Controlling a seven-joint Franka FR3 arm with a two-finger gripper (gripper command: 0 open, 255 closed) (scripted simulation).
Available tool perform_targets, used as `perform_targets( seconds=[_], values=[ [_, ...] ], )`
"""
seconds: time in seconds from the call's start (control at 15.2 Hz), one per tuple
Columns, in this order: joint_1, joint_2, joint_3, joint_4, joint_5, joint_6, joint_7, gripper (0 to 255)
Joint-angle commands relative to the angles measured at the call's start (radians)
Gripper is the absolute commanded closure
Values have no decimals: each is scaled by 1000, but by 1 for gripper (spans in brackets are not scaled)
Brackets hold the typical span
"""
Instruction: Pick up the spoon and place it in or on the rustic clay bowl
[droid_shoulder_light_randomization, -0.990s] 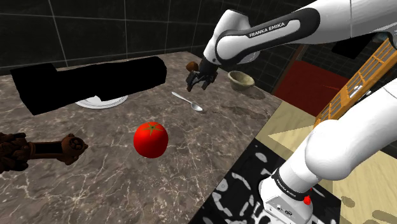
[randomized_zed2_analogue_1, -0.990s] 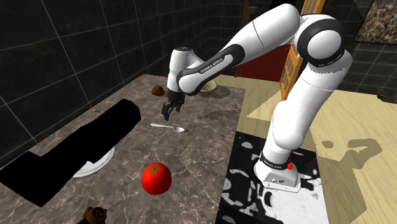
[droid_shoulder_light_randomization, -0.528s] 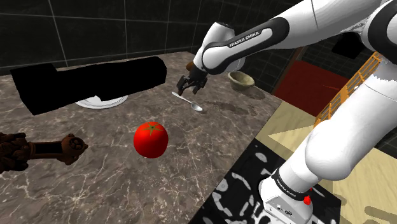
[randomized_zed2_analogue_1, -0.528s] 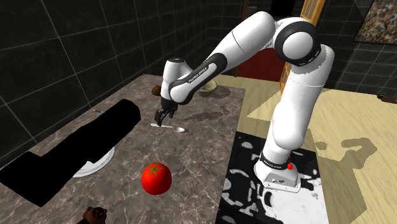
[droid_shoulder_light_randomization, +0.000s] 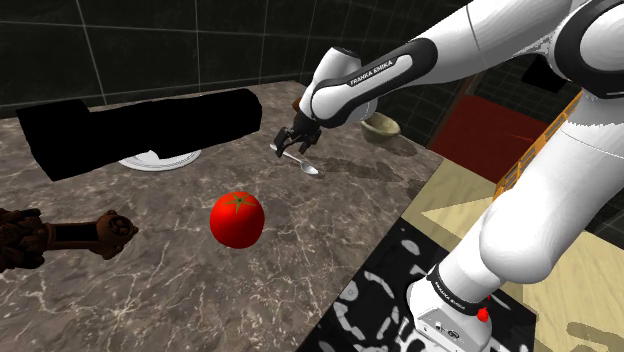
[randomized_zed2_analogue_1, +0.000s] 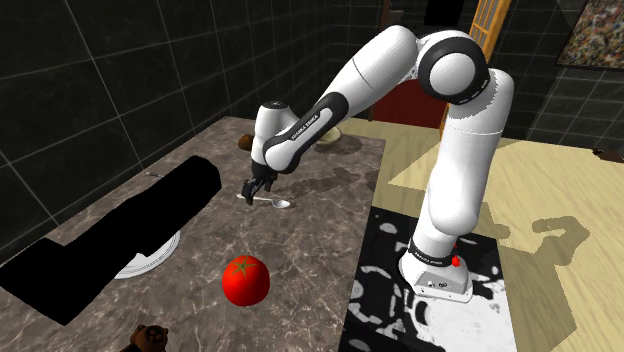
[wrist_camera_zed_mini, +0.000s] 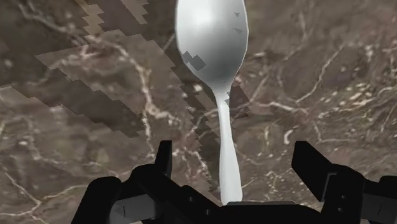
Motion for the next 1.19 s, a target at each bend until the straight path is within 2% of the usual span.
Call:
perform_targets(
  seconds=[0.0, 0.2, 0.26, 0.86, 1.12],
  values=[
    [0, 1, 0, 0, 0, 1, 0, 0],
    [0, 1, 0, 0, 0, 1, 0, 0],
    [0, 1, 0, 0, 0, 1, 0, 255],
    [0, 1, 0, 0, 0, 1, 0, 255],
    [-1, -37, -1, 16, -5, -52, 7, 255]
  ],
)
